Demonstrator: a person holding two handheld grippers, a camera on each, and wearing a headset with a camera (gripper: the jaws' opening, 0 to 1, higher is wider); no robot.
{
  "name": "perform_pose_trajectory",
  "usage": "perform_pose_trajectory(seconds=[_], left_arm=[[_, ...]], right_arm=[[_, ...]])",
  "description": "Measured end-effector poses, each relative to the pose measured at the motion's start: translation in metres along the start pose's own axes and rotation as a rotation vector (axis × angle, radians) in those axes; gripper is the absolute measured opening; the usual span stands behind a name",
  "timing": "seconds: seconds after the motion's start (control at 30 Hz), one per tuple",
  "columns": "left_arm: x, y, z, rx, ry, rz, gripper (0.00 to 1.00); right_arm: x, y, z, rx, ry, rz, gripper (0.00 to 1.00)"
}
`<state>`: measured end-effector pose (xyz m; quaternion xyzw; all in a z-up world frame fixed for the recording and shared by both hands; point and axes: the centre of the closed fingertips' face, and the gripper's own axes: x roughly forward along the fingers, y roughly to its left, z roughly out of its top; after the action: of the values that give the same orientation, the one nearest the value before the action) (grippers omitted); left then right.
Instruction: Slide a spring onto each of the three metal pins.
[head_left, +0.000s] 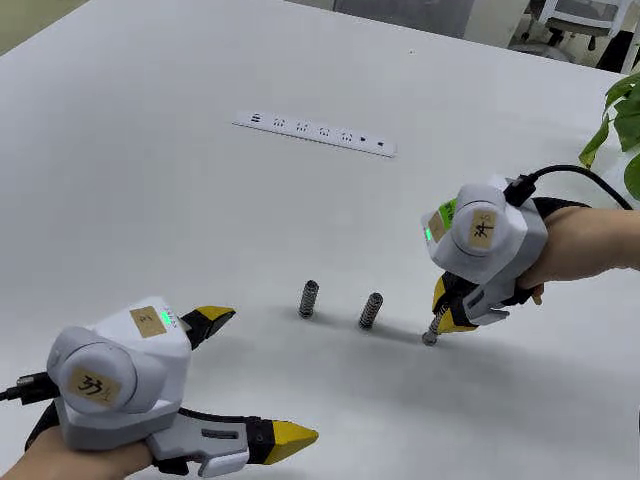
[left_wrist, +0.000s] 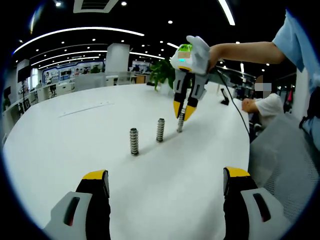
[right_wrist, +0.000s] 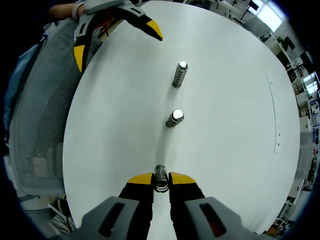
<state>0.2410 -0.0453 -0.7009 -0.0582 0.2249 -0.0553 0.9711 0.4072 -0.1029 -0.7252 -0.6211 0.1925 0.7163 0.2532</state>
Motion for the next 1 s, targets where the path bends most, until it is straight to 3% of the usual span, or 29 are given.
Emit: perform_pose_trajectory(seconds=[0.8, 1.0], left_arm=[[0.001, -0.004, -0.003, -0.010, 0.016, -0.010, 0.95], [0.000, -0.004, -0.001, -0.011, 0.009, -0.006, 0.95]], right_arm=[[0.013, 0.002, -0.001, 0.018, -0.014, 0.001, 0.13], [0.012, 0.001, 0.001, 0.015, -0.027, -0.013, 0.26]])
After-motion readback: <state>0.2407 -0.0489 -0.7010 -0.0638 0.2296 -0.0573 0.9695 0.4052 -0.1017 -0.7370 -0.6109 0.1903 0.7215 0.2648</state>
